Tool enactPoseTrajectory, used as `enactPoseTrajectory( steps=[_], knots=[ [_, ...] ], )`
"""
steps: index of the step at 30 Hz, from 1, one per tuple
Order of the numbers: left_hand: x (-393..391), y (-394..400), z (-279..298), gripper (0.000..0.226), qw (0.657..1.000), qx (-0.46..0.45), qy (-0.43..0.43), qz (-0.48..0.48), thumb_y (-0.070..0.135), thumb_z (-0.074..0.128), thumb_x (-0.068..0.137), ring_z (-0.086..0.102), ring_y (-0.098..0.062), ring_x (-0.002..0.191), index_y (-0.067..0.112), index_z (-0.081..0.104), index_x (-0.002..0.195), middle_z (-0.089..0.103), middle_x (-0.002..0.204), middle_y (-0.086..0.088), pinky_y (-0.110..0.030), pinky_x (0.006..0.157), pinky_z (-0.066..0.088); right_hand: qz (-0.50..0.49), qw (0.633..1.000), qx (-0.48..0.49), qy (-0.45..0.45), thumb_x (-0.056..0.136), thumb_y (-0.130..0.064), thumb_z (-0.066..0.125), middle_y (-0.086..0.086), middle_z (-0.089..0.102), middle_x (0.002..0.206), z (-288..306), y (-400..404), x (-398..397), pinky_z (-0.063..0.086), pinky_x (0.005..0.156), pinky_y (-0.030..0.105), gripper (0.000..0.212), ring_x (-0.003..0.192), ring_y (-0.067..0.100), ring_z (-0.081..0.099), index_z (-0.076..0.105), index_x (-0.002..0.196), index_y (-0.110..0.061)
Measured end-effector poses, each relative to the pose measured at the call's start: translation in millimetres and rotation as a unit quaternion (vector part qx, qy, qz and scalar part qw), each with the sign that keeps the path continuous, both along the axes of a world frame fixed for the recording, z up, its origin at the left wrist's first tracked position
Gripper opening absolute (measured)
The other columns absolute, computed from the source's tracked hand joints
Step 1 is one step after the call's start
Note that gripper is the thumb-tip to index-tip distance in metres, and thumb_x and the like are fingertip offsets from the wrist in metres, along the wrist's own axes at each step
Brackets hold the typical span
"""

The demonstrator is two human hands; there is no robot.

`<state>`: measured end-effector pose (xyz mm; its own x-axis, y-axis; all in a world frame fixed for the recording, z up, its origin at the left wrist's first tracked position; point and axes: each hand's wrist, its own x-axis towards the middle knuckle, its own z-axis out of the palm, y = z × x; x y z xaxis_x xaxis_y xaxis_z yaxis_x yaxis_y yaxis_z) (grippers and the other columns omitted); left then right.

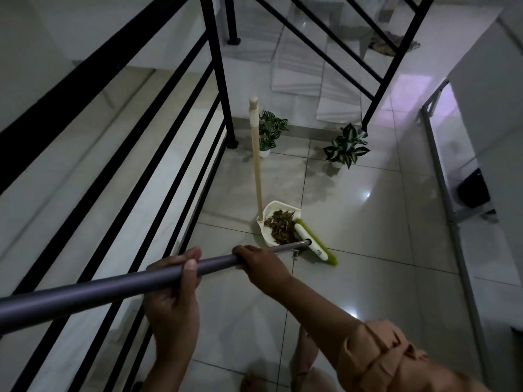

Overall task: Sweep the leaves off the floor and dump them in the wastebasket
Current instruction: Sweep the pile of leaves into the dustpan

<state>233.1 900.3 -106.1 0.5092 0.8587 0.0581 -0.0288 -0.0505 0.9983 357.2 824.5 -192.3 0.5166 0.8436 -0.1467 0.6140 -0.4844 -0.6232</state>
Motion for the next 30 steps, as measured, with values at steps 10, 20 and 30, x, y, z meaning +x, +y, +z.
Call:
enactPoseTrajectory(
  steps=[10,20,30],
  knots=[
    [-13.1,1.8,10.5,0.023,0.999,-0.006,-0.04,0.018,-0.003,0.057,0.079,0.068,-0.02,0.093,0.018,0.056,0.088,0.073,0.093,0.004,-0.028,0.073,0.058,-0.008,0.997,0.064,-0.049,0.091,-0.013,0.047,0.015,0.058,0.116,7.8,1.6,-14.8,0.045,0.085,0.042,0.026,0.099,0.031,0.056,0.05,0.117,-0.009],
    [7.8,-14.5,-9.7,0.038,0.997,-0.069,-0.016,-0.044,0.063,0.071,0.059,0.064,-0.021,0.105,0.04,0.062,0.087,0.071,0.102,0.0,-0.044,0.089,0.052,-0.081,0.994,0.038,0.07,0.091,-0.03,0.049,0.002,0.043,0.136,-29.5,-38.1,-1.2,0.036,0.09,0.021,0.044,0.115,0.016,0.047,0.038,0.132,-0.022],
    [-22.4,24.6,1.7,0.057,0.993,-0.113,-0.017,-0.03,0.088,0.057,0.041,0.067,-0.014,0.097,0.041,0.063,0.072,0.071,0.096,0.0,-0.035,0.073,0.059,-0.039,0.986,0.071,0.146,0.094,-0.028,0.041,0.011,0.049,0.116,-25.0,9.6,-22.5,0.033,0.077,0.024,0.031,0.092,0.013,0.043,0.045,0.12,-0.011]
  ],
)
